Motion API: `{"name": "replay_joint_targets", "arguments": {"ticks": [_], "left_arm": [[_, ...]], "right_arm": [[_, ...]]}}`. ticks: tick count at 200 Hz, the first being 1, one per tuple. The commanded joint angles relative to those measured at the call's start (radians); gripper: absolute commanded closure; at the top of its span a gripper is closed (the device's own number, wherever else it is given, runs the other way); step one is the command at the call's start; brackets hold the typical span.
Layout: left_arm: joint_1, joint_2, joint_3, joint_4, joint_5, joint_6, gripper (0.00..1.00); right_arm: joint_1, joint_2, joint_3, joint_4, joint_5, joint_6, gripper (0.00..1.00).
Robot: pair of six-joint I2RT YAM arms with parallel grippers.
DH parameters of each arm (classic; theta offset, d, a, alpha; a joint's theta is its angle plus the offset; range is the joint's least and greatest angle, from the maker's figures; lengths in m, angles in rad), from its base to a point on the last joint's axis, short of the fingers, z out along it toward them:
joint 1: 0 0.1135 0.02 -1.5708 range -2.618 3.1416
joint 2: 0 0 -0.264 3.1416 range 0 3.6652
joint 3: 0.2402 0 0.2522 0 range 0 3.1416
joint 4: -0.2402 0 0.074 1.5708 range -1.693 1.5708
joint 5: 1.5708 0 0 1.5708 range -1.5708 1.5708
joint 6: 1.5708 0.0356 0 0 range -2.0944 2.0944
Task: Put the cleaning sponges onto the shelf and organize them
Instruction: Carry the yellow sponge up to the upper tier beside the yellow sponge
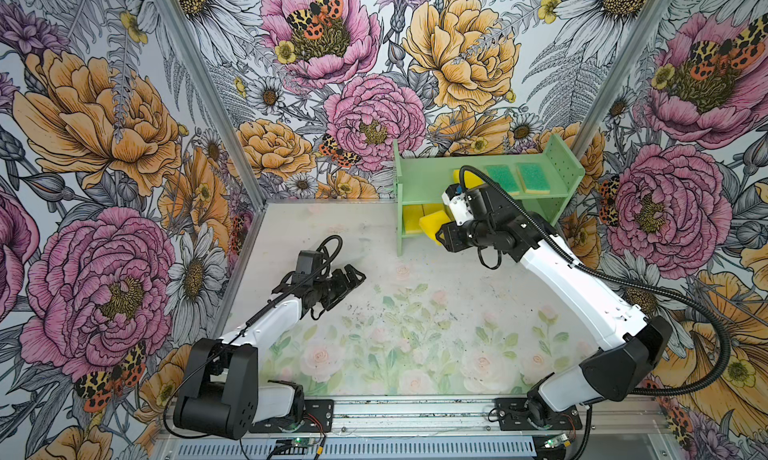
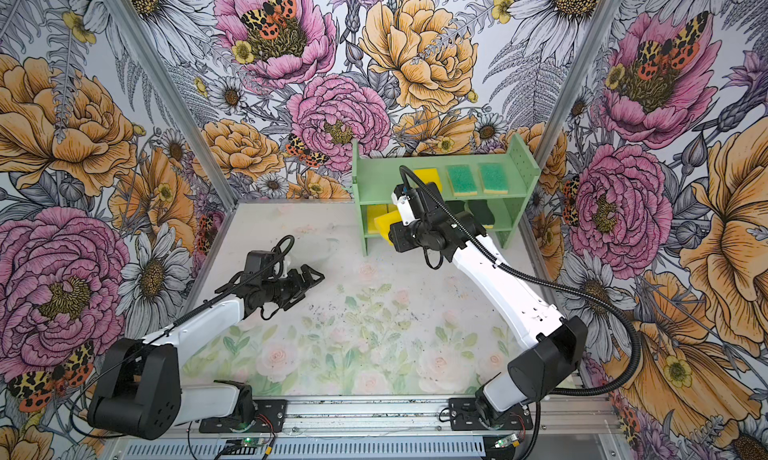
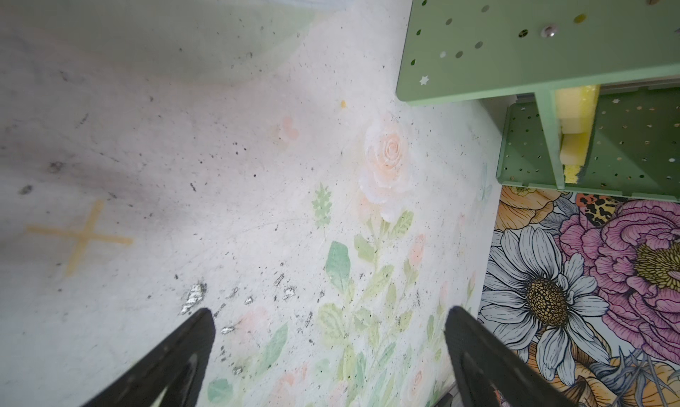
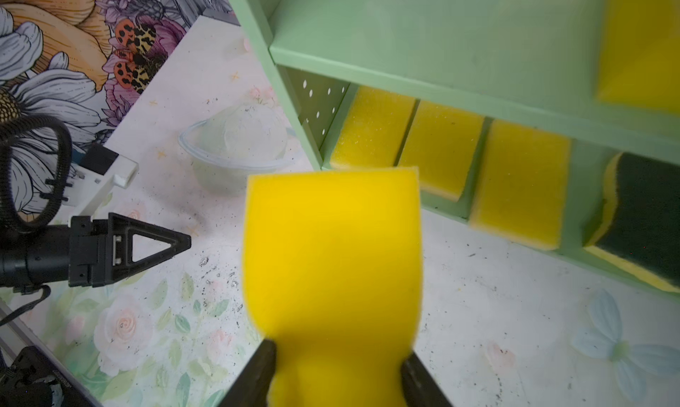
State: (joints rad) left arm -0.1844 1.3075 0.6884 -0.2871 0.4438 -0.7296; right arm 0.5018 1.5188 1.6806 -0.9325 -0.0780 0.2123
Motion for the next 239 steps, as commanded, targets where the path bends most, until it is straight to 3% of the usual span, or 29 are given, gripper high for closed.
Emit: {"name": "replay_joint_targets", "arguments": {"ticks": [1, 89, 239], "left_arm": [[0.01, 0.006, -0.002, 0.032, 0.033, 0.018, 0.01], [0.014, 0.025, 0.008, 0.049, 0.055, 0.022, 0.01], [0.014, 0.122, 0.064, 0.086, 0.128, 0.045, 0.01]], "right_arm": [[-0.025, 0.018, 0.1, -0.073, 0.029, 0.013, 0.53], [-0.054, 0.212, 0.462, -0.127, 0.1, 0.075, 0.54], [-0.002, 0.442, 0.683, -0.124, 0.304, 0.274, 0.53]]}}
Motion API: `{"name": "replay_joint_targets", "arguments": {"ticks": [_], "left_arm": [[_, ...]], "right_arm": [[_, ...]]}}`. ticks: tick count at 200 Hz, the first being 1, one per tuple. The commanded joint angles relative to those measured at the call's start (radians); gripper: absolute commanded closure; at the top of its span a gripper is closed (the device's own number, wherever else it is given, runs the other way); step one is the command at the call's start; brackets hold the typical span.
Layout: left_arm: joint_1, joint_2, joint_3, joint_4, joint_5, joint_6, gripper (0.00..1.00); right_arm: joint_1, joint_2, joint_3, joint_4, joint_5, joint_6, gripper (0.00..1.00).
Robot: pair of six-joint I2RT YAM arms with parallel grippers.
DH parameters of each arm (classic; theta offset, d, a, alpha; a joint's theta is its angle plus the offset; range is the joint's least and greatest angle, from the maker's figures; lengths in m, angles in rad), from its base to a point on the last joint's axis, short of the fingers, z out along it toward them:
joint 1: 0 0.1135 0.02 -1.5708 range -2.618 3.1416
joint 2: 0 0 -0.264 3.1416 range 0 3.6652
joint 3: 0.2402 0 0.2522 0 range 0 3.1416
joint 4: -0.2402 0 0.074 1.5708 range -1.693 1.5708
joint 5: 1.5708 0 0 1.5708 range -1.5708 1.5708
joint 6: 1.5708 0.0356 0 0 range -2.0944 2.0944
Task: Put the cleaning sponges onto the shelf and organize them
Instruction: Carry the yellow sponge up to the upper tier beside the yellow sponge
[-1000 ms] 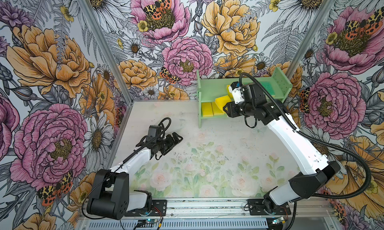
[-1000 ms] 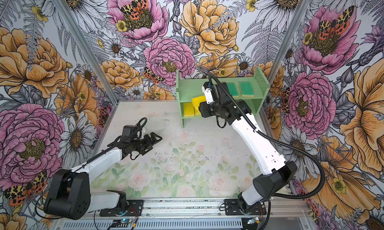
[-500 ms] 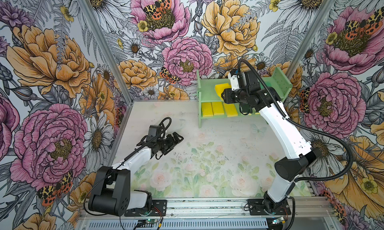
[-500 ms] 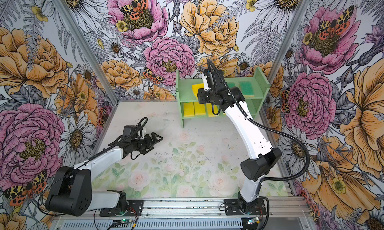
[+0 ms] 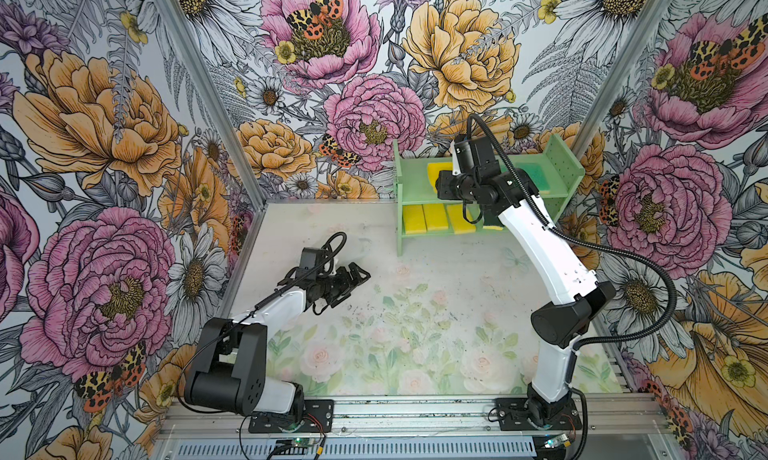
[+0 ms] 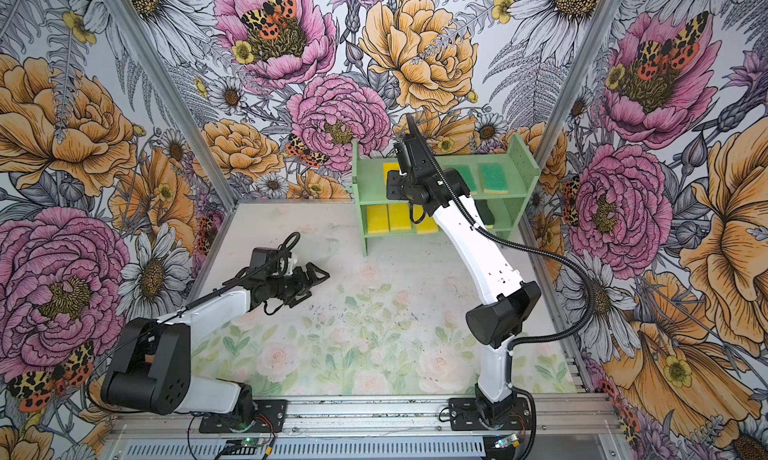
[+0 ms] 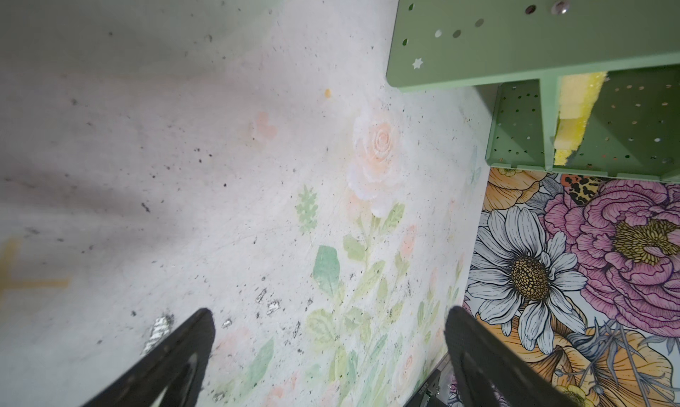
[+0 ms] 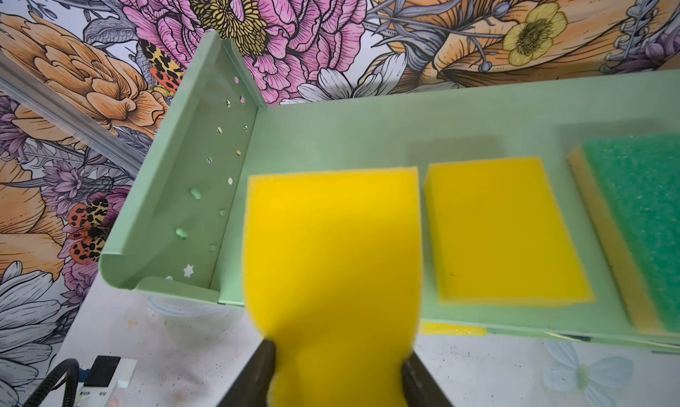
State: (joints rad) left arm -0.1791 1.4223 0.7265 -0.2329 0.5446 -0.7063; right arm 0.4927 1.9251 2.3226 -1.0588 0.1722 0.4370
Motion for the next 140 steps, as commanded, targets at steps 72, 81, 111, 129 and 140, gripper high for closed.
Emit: {"name": "replay_joint_targets", "arguments": {"ticks": [72, 81, 111, 129, 140], "left_arm": [[0.009, 0.014, 0.025, 0.036, 0.034, 0.028, 0.01], [0.009, 0.015, 0.025, 0.036, 0.037, 0.028, 0.01], [0.011, 0.007, 0.021, 0.035, 0.035, 0.03, 0.01], [0.012, 0.002, 0.016, 0.033, 0.034, 0.029, 0.01], [0.012, -0.002, 0.012, 0.033, 0.032, 0.028, 0.01]], "right_arm": [[0.01, 0.117, 0.099, 0.002, 0.081, 0.106, 0.53], [0.01, 0.122, 0.103, 0.002, 0.082, 0.113, 0.53], [0.014, 0.134, 0.107, 0.003, 0.086, 0.116, 0.53], [0.015, 0.142, 0.107, 0.003, 0.084, 0.117, 0.53], [0.015, 0.145, 0.107, 0.003, 0.083, 0.117, 0.53]]}}
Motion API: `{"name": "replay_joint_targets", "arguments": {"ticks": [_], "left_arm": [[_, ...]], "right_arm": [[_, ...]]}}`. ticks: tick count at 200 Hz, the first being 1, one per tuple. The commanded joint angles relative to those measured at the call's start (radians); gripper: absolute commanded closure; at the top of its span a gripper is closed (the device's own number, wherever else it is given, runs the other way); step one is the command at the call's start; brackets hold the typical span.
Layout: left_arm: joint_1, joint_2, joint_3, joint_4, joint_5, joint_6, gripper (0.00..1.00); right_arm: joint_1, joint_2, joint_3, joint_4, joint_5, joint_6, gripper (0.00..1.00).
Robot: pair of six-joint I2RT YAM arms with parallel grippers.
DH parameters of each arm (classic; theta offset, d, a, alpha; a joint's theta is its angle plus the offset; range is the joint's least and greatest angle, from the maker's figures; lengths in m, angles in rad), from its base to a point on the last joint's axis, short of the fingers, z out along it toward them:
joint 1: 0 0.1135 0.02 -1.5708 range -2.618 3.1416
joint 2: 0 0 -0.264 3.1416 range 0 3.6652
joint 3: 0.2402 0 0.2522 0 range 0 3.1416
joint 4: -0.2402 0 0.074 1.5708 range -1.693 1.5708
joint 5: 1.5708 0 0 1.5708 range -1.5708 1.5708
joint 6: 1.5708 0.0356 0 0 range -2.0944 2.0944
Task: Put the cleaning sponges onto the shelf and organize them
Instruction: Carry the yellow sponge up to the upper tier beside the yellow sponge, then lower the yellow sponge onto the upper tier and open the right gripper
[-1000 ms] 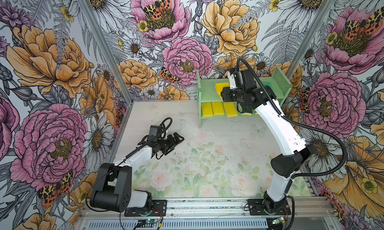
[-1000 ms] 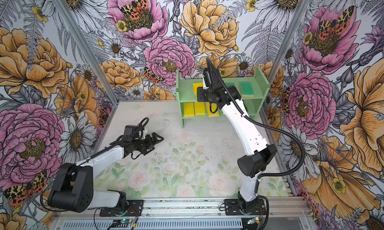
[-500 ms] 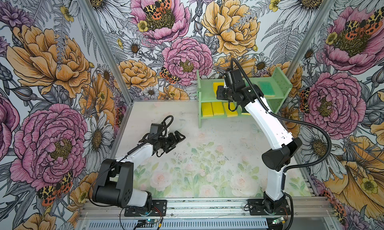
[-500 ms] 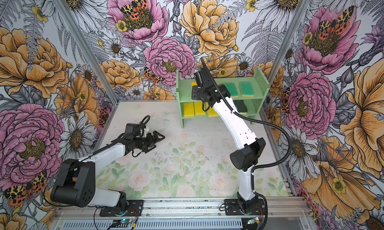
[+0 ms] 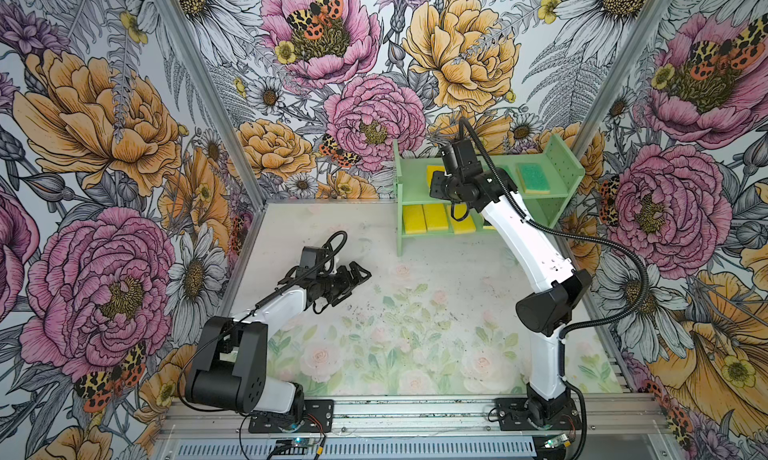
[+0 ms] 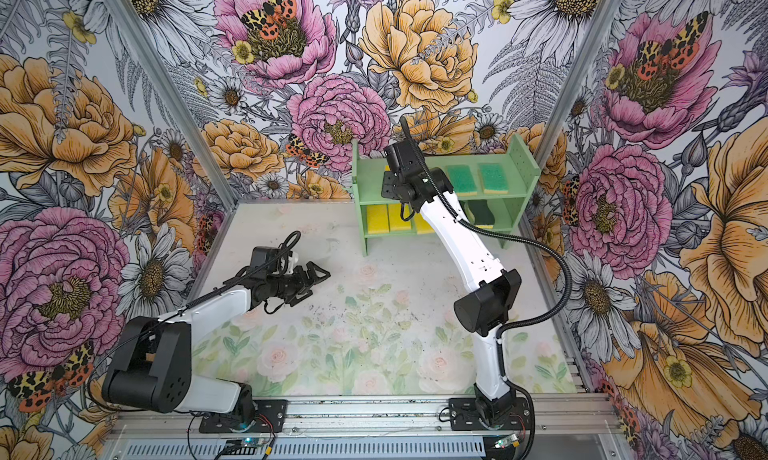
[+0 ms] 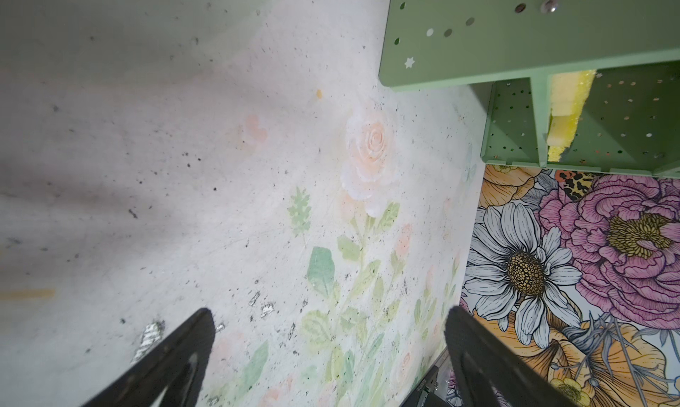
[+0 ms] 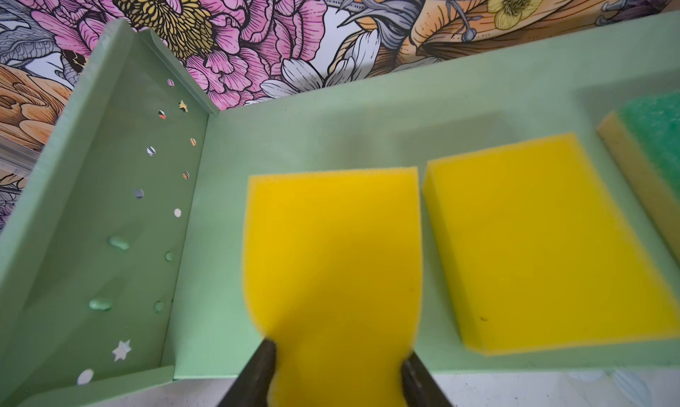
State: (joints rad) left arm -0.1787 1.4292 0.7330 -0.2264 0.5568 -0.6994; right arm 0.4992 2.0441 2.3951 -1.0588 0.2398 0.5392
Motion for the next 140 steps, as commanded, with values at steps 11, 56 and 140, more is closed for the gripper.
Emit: {"name": "replay_joint_targets", "arguments": {"ticks": [11, 56, 140], "left_arm": [[0.012, -0.011, 0.003, 0.029, 0.018, 0.019, 0.01], [0.013, -0.018, 0.0, 0.029, 0.018, 0.018, 0.01], [0.017, -0.019, -0.004, 0.027, 0.015, 0.018, 0.01]], "right_arm": [[0.01, 0.03, 0.035, 0.004, 0.015, 0.015, 0.53], [0.013, 0.05, 0.045, 0.004, 0.003, 0.016, 0.53], [0.022, 0.079, 0.069, 0.004, -0.016, 0.02, 0.53]]}}
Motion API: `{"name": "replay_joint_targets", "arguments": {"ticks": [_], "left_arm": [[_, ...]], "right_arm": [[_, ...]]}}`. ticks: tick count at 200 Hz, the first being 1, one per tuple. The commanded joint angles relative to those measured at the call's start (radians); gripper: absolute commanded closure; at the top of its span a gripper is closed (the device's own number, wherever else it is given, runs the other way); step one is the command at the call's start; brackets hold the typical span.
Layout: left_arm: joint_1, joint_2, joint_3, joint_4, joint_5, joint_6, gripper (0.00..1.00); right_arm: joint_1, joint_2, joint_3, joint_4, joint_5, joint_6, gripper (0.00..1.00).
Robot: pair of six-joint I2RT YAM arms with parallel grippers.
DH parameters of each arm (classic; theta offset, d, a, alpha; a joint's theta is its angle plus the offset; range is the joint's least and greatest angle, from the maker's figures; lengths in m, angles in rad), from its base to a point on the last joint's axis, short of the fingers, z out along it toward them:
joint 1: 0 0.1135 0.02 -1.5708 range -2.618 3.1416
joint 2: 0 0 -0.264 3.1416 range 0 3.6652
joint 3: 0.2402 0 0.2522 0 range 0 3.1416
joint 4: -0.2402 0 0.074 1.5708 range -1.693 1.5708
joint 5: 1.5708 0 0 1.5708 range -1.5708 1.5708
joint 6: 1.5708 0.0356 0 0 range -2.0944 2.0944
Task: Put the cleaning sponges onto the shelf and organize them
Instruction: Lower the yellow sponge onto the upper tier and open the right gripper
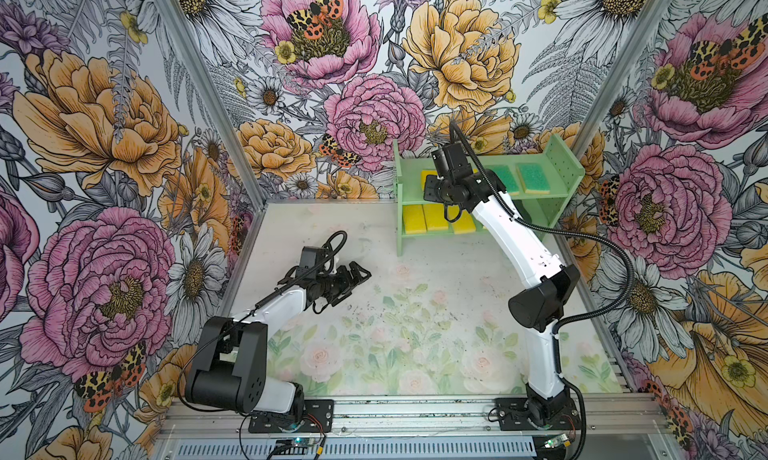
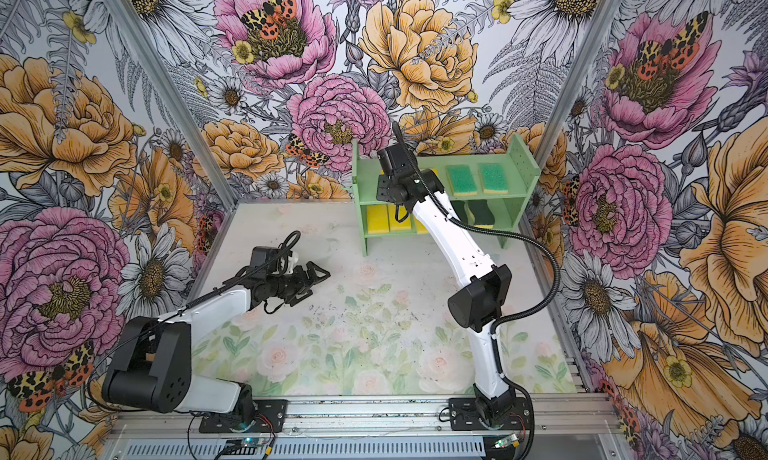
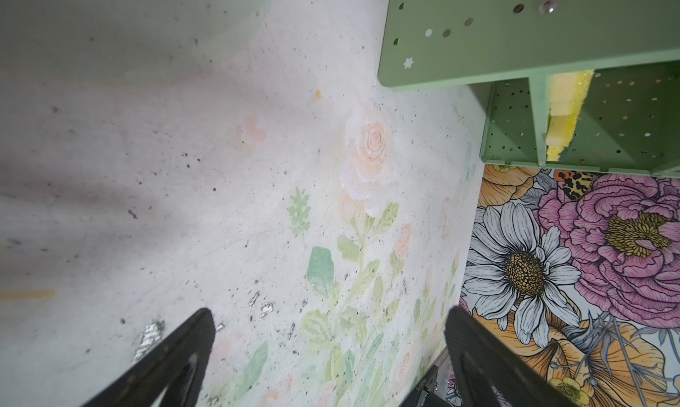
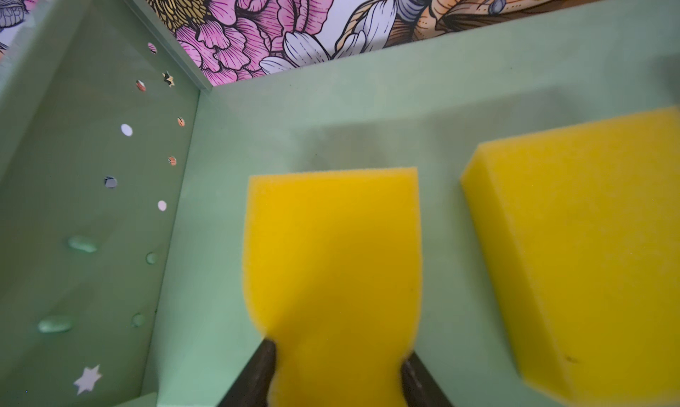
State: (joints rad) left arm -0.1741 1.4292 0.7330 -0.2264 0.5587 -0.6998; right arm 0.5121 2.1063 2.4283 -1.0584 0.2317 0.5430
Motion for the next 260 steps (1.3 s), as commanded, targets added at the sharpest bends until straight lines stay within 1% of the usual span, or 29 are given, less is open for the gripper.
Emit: {"name": "replay_joint_targets", "arguments": {"ticks": [1, 87, 142, 181, 220, 260], "left_arm": [[0.011, -0.018, -0.004, 0.027, 0.014, 0.018, 0.01], [0.013, -0.022, -0.006, 0.027, 0.015, 0.019, 0.01], [0.015, -0.023, -0.007, 0.027, 0.015, 0.019, 0.01], [0.016, -0.023, -0.01, 0.027, 0.015, 0.017, 0.01], [0.016, -0.024, -0.01, 0.027, 0.015, 0.017, 0.01], [0.018, -0.023, -0.011, 0.027, 0.014, 0.017, 0.01]], "right_arm": [[0.009, 0.017, 0.036, 0.003, -0.008, 0.016, 0.53], [0.009, 0.03, 0.04, 0.003, -0.018, 0.009, 0.51], [0.009, 0.035, 0.04, 0.002, -0.029, 0.004, 0.45], [0.009, 0.037, 0.039, 0.002, -0.031, -0.001, 0.44], [0.008, 0.04, 0.038, 0.003, -0.033, -0.007, 0.4], [0.007, 0.04, 0.038, 0.002, -0.033, -0.013, 0.38]]}}
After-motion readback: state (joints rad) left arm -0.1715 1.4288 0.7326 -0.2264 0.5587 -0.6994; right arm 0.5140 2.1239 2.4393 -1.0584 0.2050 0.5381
